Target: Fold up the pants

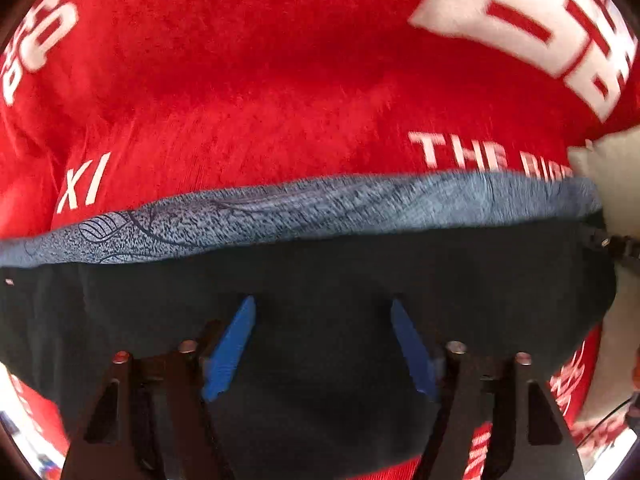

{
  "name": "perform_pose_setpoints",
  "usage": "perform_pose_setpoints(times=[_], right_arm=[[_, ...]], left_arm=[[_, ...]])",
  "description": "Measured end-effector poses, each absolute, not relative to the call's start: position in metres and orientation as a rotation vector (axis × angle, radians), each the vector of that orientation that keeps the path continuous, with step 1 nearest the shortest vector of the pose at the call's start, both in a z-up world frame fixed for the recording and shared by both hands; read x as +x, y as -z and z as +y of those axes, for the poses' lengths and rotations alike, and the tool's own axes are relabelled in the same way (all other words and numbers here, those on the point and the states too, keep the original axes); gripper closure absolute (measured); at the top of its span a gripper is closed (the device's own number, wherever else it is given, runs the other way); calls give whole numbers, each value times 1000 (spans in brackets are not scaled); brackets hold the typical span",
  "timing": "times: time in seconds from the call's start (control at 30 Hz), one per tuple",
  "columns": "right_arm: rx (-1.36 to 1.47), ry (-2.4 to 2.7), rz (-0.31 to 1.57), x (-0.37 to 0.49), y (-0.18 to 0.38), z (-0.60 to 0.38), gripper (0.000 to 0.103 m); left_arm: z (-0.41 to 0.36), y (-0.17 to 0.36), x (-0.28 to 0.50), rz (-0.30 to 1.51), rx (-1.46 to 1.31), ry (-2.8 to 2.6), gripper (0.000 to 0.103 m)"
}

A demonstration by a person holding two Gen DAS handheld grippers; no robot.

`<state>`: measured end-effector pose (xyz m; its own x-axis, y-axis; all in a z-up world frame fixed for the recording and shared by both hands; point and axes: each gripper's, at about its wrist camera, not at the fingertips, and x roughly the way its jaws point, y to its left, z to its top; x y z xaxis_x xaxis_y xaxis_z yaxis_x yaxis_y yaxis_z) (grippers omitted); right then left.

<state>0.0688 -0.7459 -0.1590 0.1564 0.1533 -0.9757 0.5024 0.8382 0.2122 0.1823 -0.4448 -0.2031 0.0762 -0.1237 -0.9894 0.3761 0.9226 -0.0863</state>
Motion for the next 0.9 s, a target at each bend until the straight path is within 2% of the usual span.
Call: perform_pose_setpoints(times=[0.13,0.4,0.63,0.9], right_arm=[[538,290,1355,88,159,-754,85],[659,310,1311,80,136,-764,81],[694,288,1340,19,120,-730,79],[695,245,1357,-4,118,-684,78]], left_arm=[[-448,208,193,1429,204,358,17],[-440,190,217,1410,180,318,17],[-371,201,232,1426,231,131,17],[-297,190,245,1381,227,26,17]])
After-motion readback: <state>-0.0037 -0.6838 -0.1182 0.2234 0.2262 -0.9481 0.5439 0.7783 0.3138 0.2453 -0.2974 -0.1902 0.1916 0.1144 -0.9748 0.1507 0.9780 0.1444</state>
